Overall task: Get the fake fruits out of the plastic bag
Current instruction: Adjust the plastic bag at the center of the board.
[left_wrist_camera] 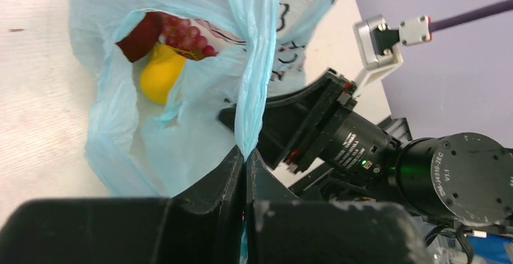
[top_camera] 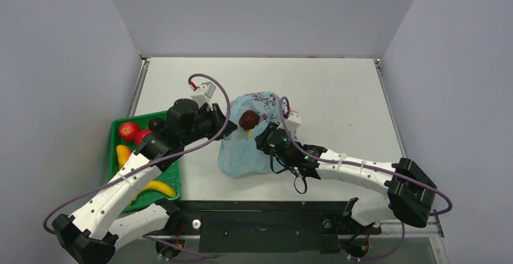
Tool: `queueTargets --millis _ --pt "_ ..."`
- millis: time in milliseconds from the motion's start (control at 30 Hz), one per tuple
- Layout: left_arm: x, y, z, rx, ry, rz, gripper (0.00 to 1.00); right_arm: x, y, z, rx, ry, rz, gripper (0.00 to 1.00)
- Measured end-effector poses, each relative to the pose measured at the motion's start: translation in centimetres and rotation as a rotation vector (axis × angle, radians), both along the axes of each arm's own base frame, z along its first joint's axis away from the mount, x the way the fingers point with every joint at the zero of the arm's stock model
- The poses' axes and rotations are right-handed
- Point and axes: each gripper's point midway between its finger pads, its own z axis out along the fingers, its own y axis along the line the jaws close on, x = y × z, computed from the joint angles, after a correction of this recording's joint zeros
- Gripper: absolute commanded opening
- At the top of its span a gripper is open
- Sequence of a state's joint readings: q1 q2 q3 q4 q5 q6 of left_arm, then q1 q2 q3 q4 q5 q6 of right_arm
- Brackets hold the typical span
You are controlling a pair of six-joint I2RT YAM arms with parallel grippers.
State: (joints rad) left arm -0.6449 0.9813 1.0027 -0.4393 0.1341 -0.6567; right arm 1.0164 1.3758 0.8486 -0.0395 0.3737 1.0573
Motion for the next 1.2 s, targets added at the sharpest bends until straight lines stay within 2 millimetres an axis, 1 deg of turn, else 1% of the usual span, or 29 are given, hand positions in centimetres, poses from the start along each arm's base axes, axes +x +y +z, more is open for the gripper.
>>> queueTargets --millis 67,100,133,200,267,300,333,400,467,500,533,567,600,633,667,700,767,800,833,900,933,1033,1100,1200 --pt "0.4 0.9 -0.3 0.023 -0.002 0.027 0.00 0.0 -2.4 -1.7 -0.037 0.015 -0.038 0.35" --pt "0.7 1.5 -0.5 0.034 -0.002 0.043 0.00 0.0 -3.9 -2.6 -0.059 0.025 -0.062 0.35" --pt "1.3 2.2 -0.8 0.048 -0.001 0.067 0.00 0.1 -6.1 -3.7 -0.088 0.040 -0.101 0.35" --pt "2.4 3.7 -1.6 0.071 0.007 0.113 0.00 0.4 -9.5 -5.0 -0.122 0.055 -0.167 0.35" --pt "3.8 5.6 -3.3 0.104 0.038 0.166 0.00 0.3 -12.9 -6.2 -0.153 0.070 -0.231 0.35" --pt "4.6 6.6 -4.5 0.123 0.063 0.191 0.00 0.2 -14.3 -6.6 -0.169 0.073 -0.257 0.35" --pt "5.4 7.6 -5.9 0.141 0.100 0.213 0.00 -0.2 -15.3 -6.8 -0.181 0.075 -0.269 0.35" --pt "6.6 9.1 -8.5 0.170 0.175 0.240 0.00 -0.9 -16.3 -6.9 -0.196 0.071 -0.269 0.35" --pt "7.6 10.2 -11.1 0.189 0.256 0.245 0.01 -1.4 -16.9 -6.4 -0.195 0.054 -0.261 0.35" --pt "7.8 10.4 -12.0 0.195 0.286 0.240 0.11 -1.6 -17.1 -6.0 -0.196 0.042 -0.251 0.36" --pt "7.8 10.5 -13.0 0.198 0.318 0.226 0.16 -1.7 -17.1 -5.5 -0.194 0.027 -0.241 0.36" --pt "7.6 10.2 -13.6 0.194 0.344 0.203 0.26 -1.8 -17.0 -5.1 -0.194 0.014 -0.224 0.37" --pt "7.4 9.9 -13.6 0.189 0.347 0.183 0.29 -1.9 -16.9 -4.8 -0.197 0.007 -0.200 0.38" --pt "7.2 9.6 -13.4 0.179 0.345 0.162 0.35 -2.1 -16.7 -4.5 -0.205 0.001 -0.171 0.39" --pt "7.0 9.2 -12.8 0.164 0.329 0.144 0.38 -2.1 -16.4 -4.2 -0.211 -0.005 -0.148 0.40" --pt "6.7 9.0 -12.0 0.150 0.310 0.131 0.42 -2.3 -16.0 -3.8 -0.218 -0.012 -0.111 0.45" --pt "6.2 8.8 -10.1 0.124 0.259 0.117 0.46 -2.5 -14.9 -2.5 -0.227 -0.036 -0.037 0.53" --pt "5.7 8.8 -8.8 0.109 0.222 0.112 0.47 -2.6 -14.2 -1.6 -0.227 -0.054 0.000 0.55" --pt "5.2 8.8 -7.5 0.095 0.186 0.108 0.48 -2.6 -13.6 -0.6 -0.228 -0.077 0.034 0.60" --pt "4.0 8.9 -4.8 0.071 0.116 0.103 0.49 -2.7 -12.4 1.5 -0.228 -0.125 0.092 0.64" --pt "3.3 9.0 -3.6 0.062 0.085 0.101 0.49 -2.7 -11.8 2.7 -0.224 -0.151 0.121 0.65" --pt "1.7 9.3 -0.8 0.040 0.021 0.105 0.50 -2.7 -10.4 5.4 -0.222 -0.212 0.187 0.65" --pt "0.4 9.5 0.1 0.027 0.006 0.110 0.50 -2.5 -9.7 6.8 -0.222 -0.241 0.215 0.66" --pt "-1.4 9.7 0.5 0.007 0.020 0.118 0.50 -2.0 -9.1 8.3 -0.232 -0.272 0.232 0.68"
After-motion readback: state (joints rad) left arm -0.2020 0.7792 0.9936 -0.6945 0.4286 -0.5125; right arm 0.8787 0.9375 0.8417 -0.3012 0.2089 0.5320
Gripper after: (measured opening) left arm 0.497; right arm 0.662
